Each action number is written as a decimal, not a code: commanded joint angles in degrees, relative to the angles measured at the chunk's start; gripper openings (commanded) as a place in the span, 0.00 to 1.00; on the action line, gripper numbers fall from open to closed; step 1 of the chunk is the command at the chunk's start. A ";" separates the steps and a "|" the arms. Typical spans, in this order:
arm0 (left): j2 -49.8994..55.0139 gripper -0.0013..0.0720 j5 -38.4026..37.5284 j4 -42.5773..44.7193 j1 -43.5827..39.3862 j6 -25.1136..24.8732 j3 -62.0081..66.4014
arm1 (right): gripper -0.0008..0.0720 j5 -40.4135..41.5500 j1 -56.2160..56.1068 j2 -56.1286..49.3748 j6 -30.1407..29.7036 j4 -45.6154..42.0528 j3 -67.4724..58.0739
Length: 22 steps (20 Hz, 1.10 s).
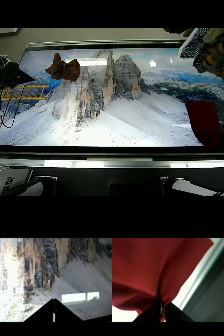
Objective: Fold the clothes and pants, and hang the long-sleeved shirts on hangers.
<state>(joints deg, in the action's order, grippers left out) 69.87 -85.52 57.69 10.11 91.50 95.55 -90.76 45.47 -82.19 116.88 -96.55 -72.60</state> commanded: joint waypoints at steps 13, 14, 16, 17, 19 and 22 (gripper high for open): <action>0.02 0.04 0.04 0.02 0.04 -0.22 -0.02 | 0.05 2.82 0.02 1.95 -6.40 -11.37 10.23; 0.02 0.04 0.02 0.00 0.04 -0.22 -0.02 | 0.08 2.54 0.02 1.95 -6.36 -12.66 10.36; 0.02 0.04 0.02 0.02 0.04 -0.24 -0.02 | 0.24 1.70 0.02 1.95 -6.16 -15.23 10.36; 0.02 0.04 0.02 0.02 0.04 -0.22 -0.02 | 0.32 1.11 0.02 1.95 -5.57 -15.80 10.36; 0.02 0.04 0.02 0.02 0.04 -0.24 -0.02 | 0.48 -0.24 0.02 1.99 -5.42 -15.78 10.34; 0.09 0.04 0.04 0.02 0.04 -0.24 -0.02 | 0.59 1.92 0.00 4.09 -4.96 -14.27 8.90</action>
<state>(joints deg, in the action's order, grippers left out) 69.87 -85.49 57.69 10.11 91.26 95.55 -89.95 45.47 -79.48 111.46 -111.42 -62.67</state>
